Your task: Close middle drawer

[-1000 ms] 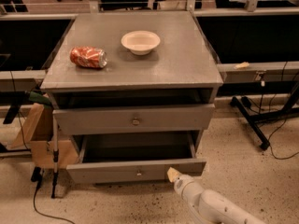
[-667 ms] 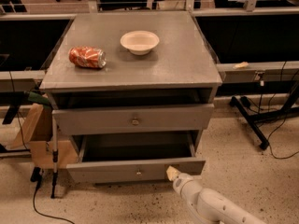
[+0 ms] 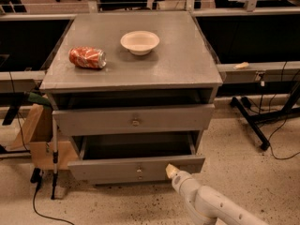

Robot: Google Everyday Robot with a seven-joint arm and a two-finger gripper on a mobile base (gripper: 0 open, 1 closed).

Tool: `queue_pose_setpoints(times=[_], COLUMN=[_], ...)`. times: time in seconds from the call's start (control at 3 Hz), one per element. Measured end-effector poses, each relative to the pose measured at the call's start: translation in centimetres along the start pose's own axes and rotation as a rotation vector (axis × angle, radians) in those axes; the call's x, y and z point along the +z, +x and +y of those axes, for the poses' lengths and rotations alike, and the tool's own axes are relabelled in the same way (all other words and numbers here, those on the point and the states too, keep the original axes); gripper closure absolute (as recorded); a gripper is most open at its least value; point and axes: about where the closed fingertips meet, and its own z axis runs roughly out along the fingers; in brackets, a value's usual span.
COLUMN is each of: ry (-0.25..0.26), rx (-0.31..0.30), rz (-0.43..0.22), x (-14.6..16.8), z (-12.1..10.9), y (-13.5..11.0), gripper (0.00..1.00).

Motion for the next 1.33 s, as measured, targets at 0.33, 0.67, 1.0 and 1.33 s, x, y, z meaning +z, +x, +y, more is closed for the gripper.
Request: queue_pose_setpoints(times=[0.33,0.67,1.0,1.33], ry=[0.000,0.000,0.000,-0.003], rx=[0.000,0.005,0.009,0.015], rz=[0.000,-0.009,-0.017,-0.033], x=[-0.15,-0.04,0.04,0.61], z=[-0.03,-0.09,-0.06,0.19], y=[0.11,0.05,0.06,-0.17], gripper=[1.00,1.00,1.00,1.00])
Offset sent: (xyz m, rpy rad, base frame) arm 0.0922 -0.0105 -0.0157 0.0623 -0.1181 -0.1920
